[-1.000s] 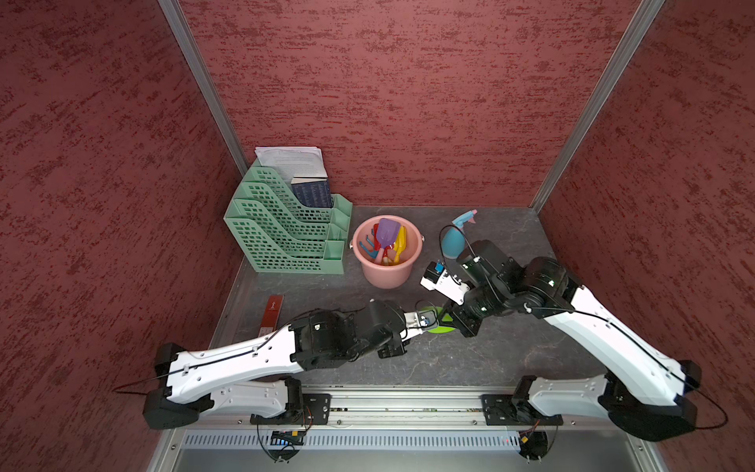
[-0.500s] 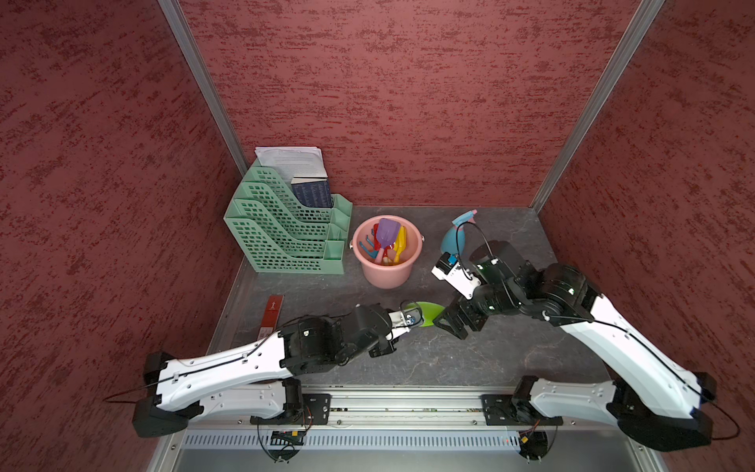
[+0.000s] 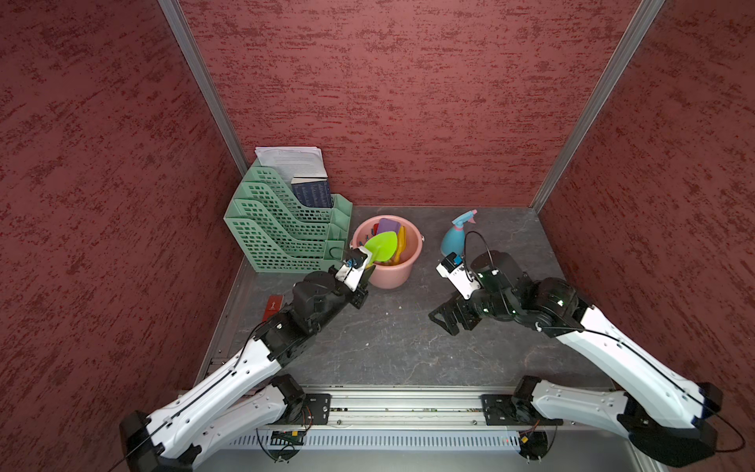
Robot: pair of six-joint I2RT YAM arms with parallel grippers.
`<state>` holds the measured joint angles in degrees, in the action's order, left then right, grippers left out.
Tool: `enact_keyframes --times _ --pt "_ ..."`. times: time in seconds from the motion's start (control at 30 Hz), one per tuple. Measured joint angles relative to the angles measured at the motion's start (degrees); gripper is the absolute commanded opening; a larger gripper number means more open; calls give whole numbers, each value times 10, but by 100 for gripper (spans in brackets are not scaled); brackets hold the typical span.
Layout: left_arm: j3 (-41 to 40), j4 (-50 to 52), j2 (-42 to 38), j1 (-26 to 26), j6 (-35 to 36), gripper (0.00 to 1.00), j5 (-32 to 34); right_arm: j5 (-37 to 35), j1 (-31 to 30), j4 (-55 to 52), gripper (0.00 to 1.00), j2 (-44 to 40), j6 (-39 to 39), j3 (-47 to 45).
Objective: Organize the gardening tools
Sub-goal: Place the gardening tool in the container.
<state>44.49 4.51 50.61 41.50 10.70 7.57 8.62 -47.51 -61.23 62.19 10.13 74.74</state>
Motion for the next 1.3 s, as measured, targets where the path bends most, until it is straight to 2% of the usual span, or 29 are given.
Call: enact_keyframes --times 0.2,0.4,0.67,1.0,1.1,1.23,1.3 --pt "29 -153 173 -55 -54 0 -73 6 2 48 98 -13 21 -36" --pt "82 -282 303 -85 -93 0 -103 8 9 79 98 -27 33 -55" --pt "105 -400 408 -104 -134 0 -107 12 14 96 98 -30 38 -63" --pt "105 -443 480 -106 -172 0 -104 13 20 109 98 -29 38 -70" --pt "104 -451 481 -104 -177 15 -101 14 21 109 98 -29 38 -75" --pt "98 -459 481 -103 -184 47 -98 15 24 113 98 -29 38 -78" --pt "97 -461 481 -102 -189 59 -92 17 26 114 98 -28 38 -79"
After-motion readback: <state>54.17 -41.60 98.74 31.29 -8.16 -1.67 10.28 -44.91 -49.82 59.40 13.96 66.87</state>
